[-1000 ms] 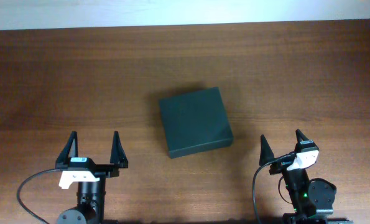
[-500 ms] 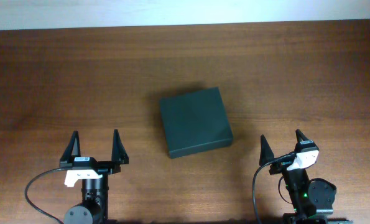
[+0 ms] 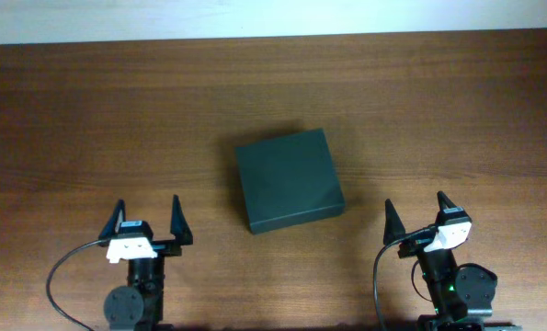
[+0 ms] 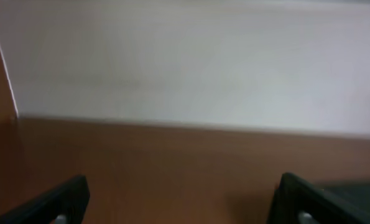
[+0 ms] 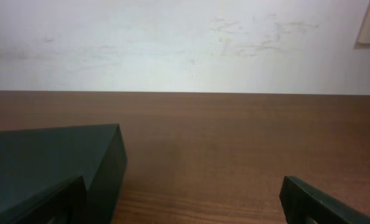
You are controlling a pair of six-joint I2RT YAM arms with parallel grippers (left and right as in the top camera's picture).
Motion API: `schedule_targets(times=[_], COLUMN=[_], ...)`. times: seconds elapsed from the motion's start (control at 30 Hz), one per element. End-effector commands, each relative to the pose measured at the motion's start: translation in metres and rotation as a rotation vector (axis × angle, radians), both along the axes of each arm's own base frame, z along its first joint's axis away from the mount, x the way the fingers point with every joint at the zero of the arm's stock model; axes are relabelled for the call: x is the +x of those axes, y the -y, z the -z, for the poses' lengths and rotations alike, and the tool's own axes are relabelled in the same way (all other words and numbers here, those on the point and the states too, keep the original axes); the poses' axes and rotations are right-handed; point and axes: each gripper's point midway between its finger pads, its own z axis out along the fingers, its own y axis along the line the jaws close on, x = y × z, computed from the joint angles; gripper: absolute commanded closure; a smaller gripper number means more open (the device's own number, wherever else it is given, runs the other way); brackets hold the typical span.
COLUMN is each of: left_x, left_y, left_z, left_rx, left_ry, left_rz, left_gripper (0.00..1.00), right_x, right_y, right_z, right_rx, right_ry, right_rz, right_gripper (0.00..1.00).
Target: Pack container
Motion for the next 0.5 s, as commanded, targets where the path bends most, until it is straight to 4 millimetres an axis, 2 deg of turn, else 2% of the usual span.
schedule_targets(times=[0.0,0.1,0.47], left_x=[0.0,0.0,-0.001], left_y=[0.007,0.01,0.013], left_z=[0.019,0.036,0.036], left_rx=[0.004,0.004,0.004], left_ry=[-0.073,-0.141,-0.141], left_rz=[0.043,0.058,0.076], left_gripper=[0.01,0.01,0.01], right_x=[0.0,0.0,0.0], right_y=[-0.001,-0.001,-0.001], right_z=[0.002,0.002,0.002], right_rx=[-0.003,-0.003,-0.003], right_ry=[0.0,0.0,0.0], right_rz=[-0.008,-0.008,-0.008], right_gripper=[0.01,0.01,0.01])
